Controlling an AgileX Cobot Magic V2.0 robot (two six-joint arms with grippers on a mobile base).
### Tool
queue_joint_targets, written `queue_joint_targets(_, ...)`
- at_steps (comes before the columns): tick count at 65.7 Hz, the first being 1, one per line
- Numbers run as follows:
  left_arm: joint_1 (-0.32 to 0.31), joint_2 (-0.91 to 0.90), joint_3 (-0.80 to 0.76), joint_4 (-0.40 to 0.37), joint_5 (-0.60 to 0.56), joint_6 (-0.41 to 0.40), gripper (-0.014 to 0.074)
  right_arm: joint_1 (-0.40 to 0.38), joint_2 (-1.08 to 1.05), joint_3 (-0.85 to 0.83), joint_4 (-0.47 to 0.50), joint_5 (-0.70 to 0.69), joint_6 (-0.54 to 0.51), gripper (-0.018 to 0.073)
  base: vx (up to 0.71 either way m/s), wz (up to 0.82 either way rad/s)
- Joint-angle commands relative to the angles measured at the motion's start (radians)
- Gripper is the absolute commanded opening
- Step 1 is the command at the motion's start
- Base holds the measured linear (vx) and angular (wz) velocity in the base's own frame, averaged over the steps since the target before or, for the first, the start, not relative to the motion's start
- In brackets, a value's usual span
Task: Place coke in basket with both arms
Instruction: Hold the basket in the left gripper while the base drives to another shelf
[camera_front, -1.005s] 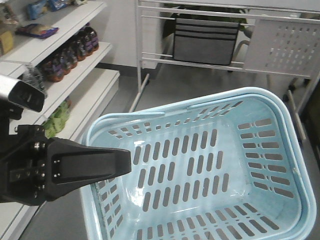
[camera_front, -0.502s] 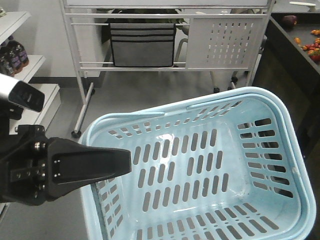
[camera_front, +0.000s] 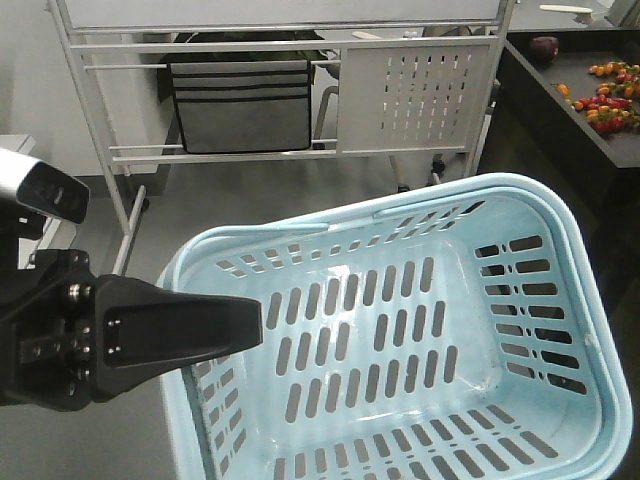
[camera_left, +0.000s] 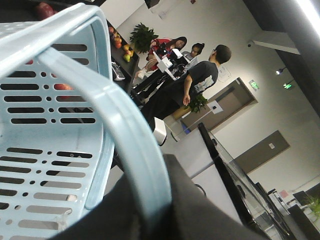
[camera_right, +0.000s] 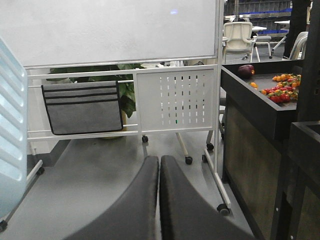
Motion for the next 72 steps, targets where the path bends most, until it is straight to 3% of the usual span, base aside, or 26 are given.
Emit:
queue_joint_targets(1,-0.007,-0.020,-0.028,-0.105,-0.192,0.004,-0.0006,-0.004,-0.012,0.008,-0.007,-0.074,-0.002,-0.0005,0.25,-0.03)
queue_joint_targets(72,-0.007,-0.020,-0.028,-0.105,-0.192,0.004,-0.0006,-0.004,-0.012,0.008,-0.007,-0.074,-0.002,-0.0005,0.26,0.03)
